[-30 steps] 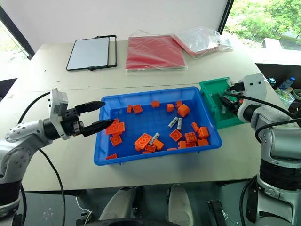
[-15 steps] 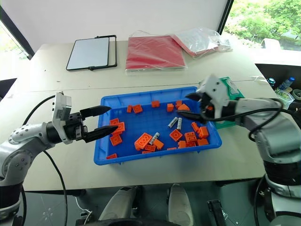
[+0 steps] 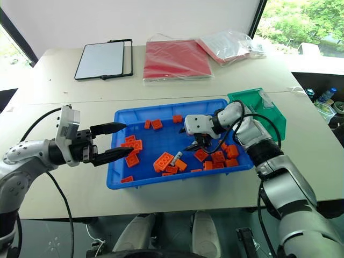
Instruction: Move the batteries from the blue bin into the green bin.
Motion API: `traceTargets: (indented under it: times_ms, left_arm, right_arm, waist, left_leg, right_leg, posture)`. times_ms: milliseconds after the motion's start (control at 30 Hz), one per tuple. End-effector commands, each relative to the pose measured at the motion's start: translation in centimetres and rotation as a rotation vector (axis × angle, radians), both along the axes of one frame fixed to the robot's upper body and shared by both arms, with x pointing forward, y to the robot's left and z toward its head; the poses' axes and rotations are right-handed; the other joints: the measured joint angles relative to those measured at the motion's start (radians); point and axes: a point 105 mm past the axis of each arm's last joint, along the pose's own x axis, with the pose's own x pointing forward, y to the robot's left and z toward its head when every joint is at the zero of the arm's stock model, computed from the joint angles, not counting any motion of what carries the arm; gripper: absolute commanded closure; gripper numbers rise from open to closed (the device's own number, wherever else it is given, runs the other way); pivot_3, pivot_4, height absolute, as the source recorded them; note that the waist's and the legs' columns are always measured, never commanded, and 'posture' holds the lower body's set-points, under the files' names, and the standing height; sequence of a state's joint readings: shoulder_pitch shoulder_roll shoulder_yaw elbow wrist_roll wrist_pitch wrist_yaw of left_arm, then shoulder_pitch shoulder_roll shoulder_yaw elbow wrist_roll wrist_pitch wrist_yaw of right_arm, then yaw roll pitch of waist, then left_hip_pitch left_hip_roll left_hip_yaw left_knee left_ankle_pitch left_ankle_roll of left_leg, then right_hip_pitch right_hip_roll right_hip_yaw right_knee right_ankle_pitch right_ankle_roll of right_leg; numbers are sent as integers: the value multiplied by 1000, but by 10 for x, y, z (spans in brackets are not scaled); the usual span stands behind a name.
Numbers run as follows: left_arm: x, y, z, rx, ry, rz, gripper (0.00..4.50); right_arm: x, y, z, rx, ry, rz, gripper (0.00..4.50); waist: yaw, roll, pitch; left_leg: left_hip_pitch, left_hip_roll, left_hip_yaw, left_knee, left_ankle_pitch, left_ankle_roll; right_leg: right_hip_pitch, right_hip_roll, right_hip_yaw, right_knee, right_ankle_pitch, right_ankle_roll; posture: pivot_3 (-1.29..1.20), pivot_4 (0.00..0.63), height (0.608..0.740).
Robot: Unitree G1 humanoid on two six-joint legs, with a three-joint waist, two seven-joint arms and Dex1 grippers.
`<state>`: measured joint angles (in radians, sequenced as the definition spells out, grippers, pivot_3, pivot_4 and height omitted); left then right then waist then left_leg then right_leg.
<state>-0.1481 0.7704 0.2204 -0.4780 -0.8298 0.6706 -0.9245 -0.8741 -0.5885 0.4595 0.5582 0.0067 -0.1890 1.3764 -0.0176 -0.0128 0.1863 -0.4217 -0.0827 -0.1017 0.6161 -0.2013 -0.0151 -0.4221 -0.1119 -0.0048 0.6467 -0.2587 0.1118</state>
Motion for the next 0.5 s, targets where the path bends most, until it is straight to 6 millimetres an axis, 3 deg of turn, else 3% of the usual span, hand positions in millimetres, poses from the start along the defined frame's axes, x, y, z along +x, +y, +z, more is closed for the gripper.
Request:
traceTargets:
  times_ms: [33, 333, 500]
  left_arm:
    - [-4, 6, 11, 14, -60, 15, 0]
    - [-3, 8, 14, 9, -75, 46, 0]
    - [-3, 7, 14, 3, -71, 43, 0]
  right_arm:
    - [0, 7, 4, 7, -31, 85, 1113]
    - [-20, 5, -17, -30, 19, 201, 1113]
    - [-28, 16, -23, -1, 55, 228, 1113]
  waist:
    - [-1, 0, 0]
    - [1, 0, 0]
    - [0, 0, 0]
  left_leg:
    - [0, 0, 0, 0, 0, 0]
    - [3, 0, -1, 0, 0, -1]
    - [12, 0, -1, -2, 0, -1]
  right_leg:
    - [0, 0, 0, 0, 0, 0]
    - [2, 1, 0, 1, 0, -1]
    - [11, 1, 0, -1, 0, -1]
  posture:
    - [0, 150, 731]
    - [0, 150, 731]
    - [0, 150, 731]
